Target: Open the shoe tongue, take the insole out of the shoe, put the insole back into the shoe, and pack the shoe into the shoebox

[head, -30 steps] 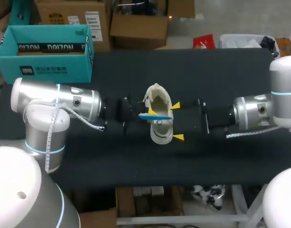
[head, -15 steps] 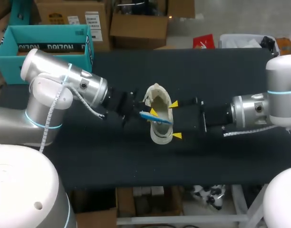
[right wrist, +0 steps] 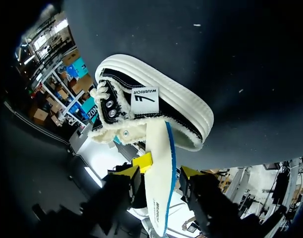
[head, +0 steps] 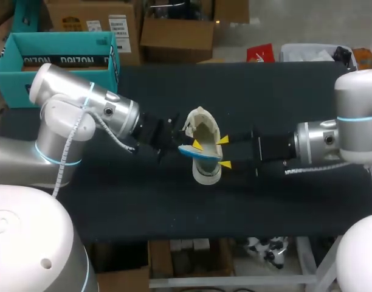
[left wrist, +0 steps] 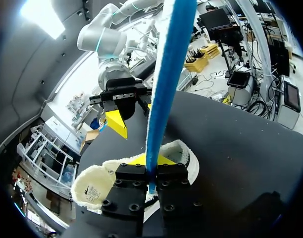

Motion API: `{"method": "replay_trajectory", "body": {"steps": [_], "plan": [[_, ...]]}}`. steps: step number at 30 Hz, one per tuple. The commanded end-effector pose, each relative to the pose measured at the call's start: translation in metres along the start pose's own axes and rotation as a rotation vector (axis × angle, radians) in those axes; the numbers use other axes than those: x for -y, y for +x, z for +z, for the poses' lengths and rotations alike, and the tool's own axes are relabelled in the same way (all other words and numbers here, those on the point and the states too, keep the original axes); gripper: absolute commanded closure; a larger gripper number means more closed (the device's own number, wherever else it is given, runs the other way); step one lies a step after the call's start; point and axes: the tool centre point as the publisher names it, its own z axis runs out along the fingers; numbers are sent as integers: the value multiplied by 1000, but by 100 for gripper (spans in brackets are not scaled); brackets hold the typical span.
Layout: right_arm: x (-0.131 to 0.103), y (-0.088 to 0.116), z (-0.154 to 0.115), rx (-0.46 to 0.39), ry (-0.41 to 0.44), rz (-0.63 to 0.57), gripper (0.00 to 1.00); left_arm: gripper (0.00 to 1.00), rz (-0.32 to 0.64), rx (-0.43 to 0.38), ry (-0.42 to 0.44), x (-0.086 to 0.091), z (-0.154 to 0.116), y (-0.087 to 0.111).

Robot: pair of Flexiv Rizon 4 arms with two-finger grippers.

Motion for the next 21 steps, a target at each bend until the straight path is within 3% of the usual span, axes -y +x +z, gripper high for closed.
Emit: {"method": "replay_trajectory", "body": {"steps": [1,13,18,19,21], "plan": [[-1,-3,2,-9,-1,-5,50,100,1,11,-2,0,2,2],[3,-2,11,-11,-31,-48,54,100,3,6,-5,2,6,-1],[2,0,12,-10,-35,-61,60,100,2,5,-6,0,8,-1],[1,1,12,-9,-34,-67,62,100,1,4,-6,0,8,-2],[-1,2,13,-6,-44,-74,86,100,0,3,-6,-2,8,-2]]}}
